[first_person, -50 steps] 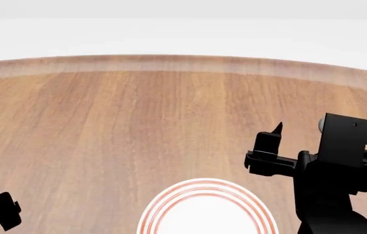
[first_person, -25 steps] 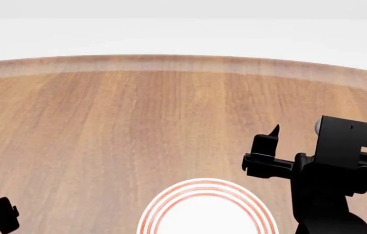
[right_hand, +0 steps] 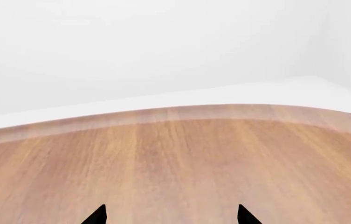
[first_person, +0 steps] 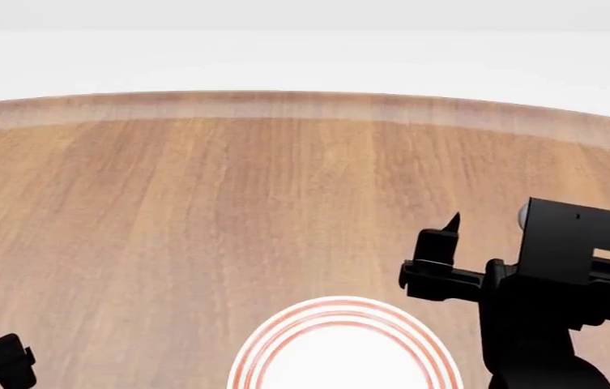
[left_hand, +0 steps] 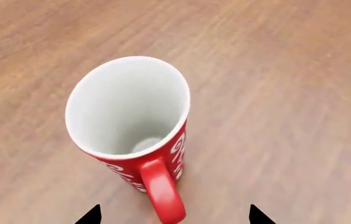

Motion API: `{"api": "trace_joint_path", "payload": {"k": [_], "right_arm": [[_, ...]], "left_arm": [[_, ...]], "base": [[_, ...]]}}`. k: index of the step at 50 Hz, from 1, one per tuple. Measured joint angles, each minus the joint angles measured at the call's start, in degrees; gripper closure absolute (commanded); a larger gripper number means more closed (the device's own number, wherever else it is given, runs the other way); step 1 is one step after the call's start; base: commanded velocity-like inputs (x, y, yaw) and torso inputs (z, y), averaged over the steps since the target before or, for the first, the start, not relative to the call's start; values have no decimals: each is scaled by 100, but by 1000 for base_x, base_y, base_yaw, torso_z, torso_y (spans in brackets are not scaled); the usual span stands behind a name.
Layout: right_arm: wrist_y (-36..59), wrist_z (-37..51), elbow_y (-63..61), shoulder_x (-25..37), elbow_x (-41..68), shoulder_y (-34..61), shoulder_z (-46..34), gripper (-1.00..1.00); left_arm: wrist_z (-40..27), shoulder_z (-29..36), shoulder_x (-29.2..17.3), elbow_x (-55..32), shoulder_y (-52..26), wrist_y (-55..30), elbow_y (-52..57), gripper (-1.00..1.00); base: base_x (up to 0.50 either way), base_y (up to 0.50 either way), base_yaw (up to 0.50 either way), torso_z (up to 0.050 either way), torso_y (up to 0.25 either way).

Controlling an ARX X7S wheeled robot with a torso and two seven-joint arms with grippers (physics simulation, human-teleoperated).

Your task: Pick up the red mug and put it on the plate

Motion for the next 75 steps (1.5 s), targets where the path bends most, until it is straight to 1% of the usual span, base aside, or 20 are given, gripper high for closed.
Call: {"api": "trace_joint_path", "payload": {"k": [22,23,52,57,62,75], "right_arm": [[-123,18,84,12,28,-61,-61,-100],[-127,18,87,13,30,-64,-61,-100],[-231,47,187,28,96,-95,-89,-100],[-234,56,197,30,109,-85,-98,-100],[-234,65,196,34,127,-82,-99,-100],[-228,96,178,51,173,-80,-91,-100]], "left_arm": [[86,-34,-126,-38,-517,28,-943,-100],[85,-38,-130,-40,-531,31,-970,100],[48,-42,-140,-70,-575,22,-1046,100],[27,-12,-150,-114,-484,-182,-703,100],[94,135,-184,-141,-342,-478,-134,100],[572,844,-296,-167,42,-1122,1331,100]], "base": [[0,0,0,0,0],[0,0,0,0,0],[0,0,0,0,0],[0,0,0,0,0],[0,0,0,0,0],[0,0,0,0,0]]}}
